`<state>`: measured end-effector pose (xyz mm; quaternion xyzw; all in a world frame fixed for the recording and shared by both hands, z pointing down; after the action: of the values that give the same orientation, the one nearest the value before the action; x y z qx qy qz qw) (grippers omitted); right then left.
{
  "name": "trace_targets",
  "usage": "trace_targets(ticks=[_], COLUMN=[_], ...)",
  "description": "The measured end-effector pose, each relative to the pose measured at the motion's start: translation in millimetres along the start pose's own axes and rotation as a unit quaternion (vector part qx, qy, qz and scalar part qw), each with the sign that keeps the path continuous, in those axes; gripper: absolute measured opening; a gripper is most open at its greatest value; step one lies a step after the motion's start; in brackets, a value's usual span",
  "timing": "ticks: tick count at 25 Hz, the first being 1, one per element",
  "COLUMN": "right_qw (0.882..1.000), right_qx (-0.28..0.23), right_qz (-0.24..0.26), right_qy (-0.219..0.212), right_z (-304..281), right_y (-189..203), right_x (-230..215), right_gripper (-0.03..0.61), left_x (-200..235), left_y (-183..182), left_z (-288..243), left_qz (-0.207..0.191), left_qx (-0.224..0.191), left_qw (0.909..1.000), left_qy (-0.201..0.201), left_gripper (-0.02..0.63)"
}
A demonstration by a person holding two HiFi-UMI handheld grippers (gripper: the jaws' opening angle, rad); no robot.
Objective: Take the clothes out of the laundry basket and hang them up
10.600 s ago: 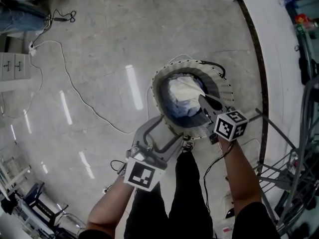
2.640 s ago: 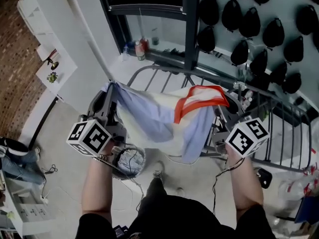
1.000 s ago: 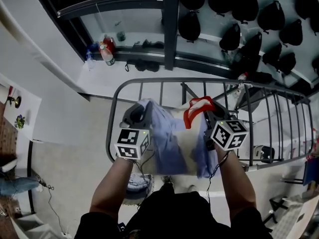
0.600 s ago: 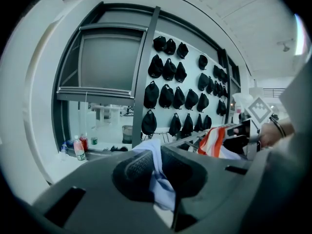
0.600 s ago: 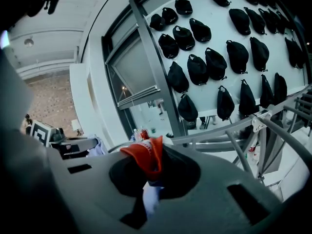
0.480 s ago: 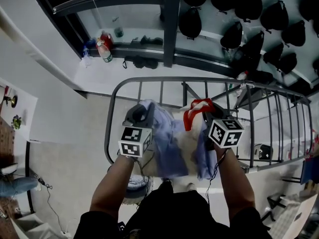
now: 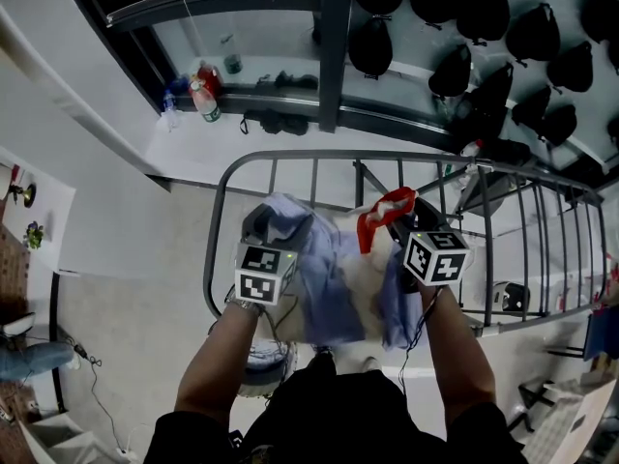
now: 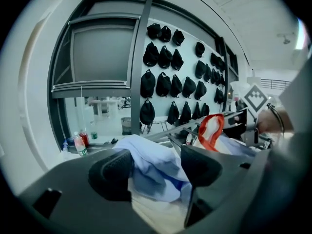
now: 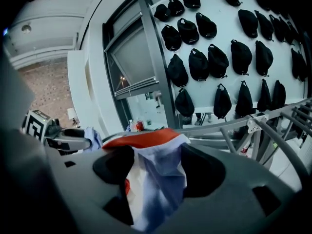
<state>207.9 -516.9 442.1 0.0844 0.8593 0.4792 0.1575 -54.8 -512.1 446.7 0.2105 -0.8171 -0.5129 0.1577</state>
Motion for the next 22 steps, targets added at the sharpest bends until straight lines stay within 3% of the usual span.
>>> trace_targets(ticks=[11,22], right_qw=[0.998,0.999], right_qx=[0.040,0.017], right_qz=[0.040,0.036], right_qy=[0.016,-0.005], right_z=[6,21], right_y=[7,6], right_x=[-6,-5], right_gripper=[0.414,0.418], left_x=[-1,0], left_y=[16,29], left_z=[14,31], left_qz=[0.007,0.020], left_qx=[0.077,0.074], left_qw=[0.9970,0.9959], left_qy=[-0.004,-0.049], left_gripper=[0.318,0.318])
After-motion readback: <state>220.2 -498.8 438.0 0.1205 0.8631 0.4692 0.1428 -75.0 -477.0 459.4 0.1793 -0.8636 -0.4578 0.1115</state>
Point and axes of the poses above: the fingertips, and each gripper's own axes: z backward along the fingers, x to its left, y out of its underside, the point moved 6 cm from there along z, backward along the fingers
